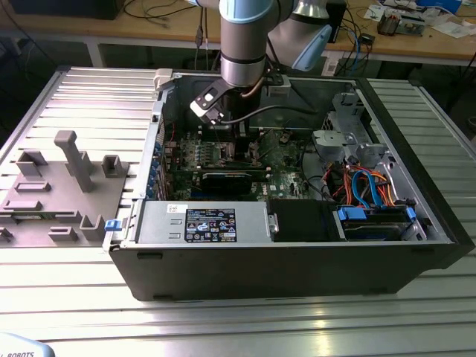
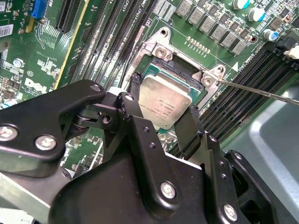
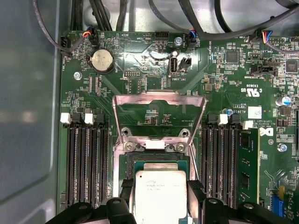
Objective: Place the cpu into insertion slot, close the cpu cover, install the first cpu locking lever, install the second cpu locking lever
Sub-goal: 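Place the cpu into insertion slot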
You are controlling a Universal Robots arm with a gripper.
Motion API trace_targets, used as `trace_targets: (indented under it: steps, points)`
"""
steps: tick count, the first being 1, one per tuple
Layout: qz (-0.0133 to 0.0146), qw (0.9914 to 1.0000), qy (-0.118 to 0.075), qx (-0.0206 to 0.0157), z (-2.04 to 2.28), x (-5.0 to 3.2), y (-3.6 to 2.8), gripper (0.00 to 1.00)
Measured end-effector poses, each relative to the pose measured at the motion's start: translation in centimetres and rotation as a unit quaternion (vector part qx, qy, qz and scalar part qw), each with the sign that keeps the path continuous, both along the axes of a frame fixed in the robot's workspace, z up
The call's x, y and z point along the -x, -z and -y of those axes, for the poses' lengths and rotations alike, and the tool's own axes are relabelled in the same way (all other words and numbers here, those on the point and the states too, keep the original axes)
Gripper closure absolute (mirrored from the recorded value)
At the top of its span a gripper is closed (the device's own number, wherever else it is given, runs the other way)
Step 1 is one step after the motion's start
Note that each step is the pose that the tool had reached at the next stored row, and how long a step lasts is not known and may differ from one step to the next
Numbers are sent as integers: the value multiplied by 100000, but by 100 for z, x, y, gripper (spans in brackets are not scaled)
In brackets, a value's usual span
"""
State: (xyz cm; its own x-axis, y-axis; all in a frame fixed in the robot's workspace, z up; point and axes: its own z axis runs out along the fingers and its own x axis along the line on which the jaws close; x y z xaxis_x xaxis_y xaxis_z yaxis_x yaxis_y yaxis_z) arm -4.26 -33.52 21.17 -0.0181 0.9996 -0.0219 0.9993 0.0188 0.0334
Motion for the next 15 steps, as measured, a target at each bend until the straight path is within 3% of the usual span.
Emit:
trace_targets:
  steps: [2,11,15]
  points:
    - [2,100000,0,287,0,-9,26,45]
    - [10,99999,0,318,-1,-9,46,45]
    - [4,99999,2,349,-36,-9,60,45]
